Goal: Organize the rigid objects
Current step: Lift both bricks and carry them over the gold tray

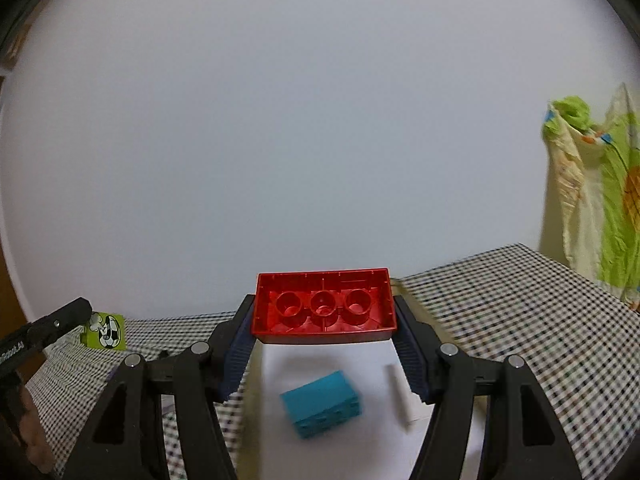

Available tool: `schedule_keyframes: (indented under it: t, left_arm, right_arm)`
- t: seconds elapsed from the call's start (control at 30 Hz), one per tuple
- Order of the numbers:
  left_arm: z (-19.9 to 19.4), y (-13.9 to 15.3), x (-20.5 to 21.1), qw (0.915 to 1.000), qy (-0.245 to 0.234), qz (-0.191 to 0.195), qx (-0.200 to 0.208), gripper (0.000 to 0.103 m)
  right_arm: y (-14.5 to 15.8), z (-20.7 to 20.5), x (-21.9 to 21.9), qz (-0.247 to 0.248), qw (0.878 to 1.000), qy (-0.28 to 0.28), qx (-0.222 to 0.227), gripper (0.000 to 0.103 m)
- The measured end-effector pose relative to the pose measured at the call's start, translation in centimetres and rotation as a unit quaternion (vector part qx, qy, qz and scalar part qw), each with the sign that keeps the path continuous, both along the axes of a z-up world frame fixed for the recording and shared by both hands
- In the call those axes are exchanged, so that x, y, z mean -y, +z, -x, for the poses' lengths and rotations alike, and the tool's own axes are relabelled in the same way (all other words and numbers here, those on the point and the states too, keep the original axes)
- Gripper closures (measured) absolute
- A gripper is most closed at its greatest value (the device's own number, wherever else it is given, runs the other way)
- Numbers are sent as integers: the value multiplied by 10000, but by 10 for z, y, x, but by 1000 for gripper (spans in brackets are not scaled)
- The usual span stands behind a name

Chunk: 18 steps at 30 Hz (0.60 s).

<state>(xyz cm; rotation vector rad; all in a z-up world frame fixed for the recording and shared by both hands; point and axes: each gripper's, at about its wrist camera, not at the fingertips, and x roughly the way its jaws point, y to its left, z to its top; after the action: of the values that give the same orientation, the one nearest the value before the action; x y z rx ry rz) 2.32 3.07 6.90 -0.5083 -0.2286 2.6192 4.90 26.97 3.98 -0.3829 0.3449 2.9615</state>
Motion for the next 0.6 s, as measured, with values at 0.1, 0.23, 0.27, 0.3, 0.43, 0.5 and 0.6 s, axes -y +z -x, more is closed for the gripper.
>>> schedule_keyframes:
  t: [0.1,0.23,0.27,0.3,0.43,0.5,0.6]
  left_arm:
    - [3,-5,-26,9997,-226,-5,70,73]
    - [1,-16,-60,9981,-579,30,198,73]
    - [-1,-19,-67,9976,-649,56,222,73]
    - [-3,-21,-74,9970,-724,88,251,73]
    - [-10,-32,-102,9938,-1004,219,423,73]
    - [-15,-38,-112,9917,-1143,249,533,73]
    - [-19,-44,-124,9896,-1249,355,619,73]
  right_arm:
    - [0,-3,-15,-31,9999,-127,77,37]
    - [-4,1,-34,-70,9996,-166,202,37]
    - [-5,1,-38,-99,9995,-159,239,37]
    - [-8,4,-46,-125,9994,-151,275,37]
    - [-15,7,-48,-224,9979,15,609,37]
    - [-20,15,-56,-257,9967,95,760,37]
    - [-26,22,-59,-286,9953,148,916,37]
